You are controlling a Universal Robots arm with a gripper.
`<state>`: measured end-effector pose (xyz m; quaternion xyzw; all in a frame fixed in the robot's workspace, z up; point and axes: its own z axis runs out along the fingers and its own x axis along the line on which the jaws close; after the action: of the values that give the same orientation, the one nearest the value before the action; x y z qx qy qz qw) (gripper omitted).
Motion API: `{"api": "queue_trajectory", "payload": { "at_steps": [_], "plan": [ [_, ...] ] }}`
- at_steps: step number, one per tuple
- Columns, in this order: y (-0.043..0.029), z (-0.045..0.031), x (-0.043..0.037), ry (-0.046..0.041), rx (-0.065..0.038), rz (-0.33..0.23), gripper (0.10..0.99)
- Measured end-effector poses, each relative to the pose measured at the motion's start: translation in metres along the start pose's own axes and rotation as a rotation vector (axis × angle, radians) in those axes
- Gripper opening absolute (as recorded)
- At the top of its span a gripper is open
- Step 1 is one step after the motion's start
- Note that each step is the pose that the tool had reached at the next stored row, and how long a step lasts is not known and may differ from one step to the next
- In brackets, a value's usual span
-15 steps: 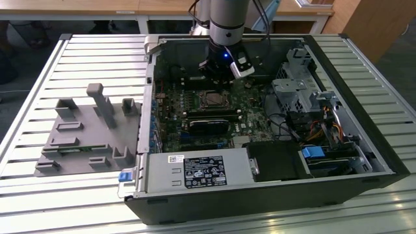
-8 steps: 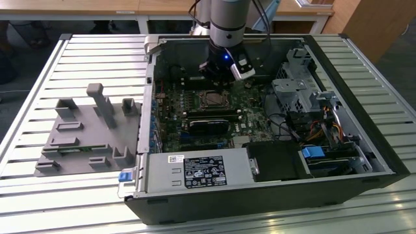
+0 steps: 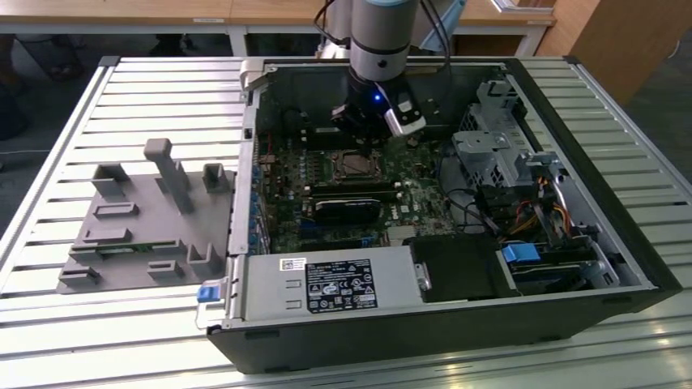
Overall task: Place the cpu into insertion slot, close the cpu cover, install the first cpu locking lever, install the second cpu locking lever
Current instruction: 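Install the first cpu locking lever, then install the second cpu locking lever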
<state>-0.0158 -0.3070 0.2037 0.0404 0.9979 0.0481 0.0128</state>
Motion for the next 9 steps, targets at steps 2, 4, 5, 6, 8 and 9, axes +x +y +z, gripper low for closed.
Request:
{"api": "queue_trajectory", "payload": {
  "at_steps": [2, 4, 5, 6, 8, 9],
  "plan": [
    [-0.0005, 0.0000, -0.0001, 0.0000, -0.001, 0.000, 0.106],
    [-0.0008, 0.0000, -0.0002, 0.0000, -0.001, 0.000, 0.106],
    [-0.0010, -0.0001, -0.0002, 0.0001, -0.001, 0.000, 0.106],
    [-0.0013, -0.0001, -0.0003, 0.0001, -0.001, 0.000, 0.106],
    [-0.0022, -0.0002, -0.0004, 0.0001, -0.001, 0.000, 0.106],
    [-0.0028, -0.0003, -0.0005, 0.0001, -0.001, 0.000, 0.106]
  ]
}}
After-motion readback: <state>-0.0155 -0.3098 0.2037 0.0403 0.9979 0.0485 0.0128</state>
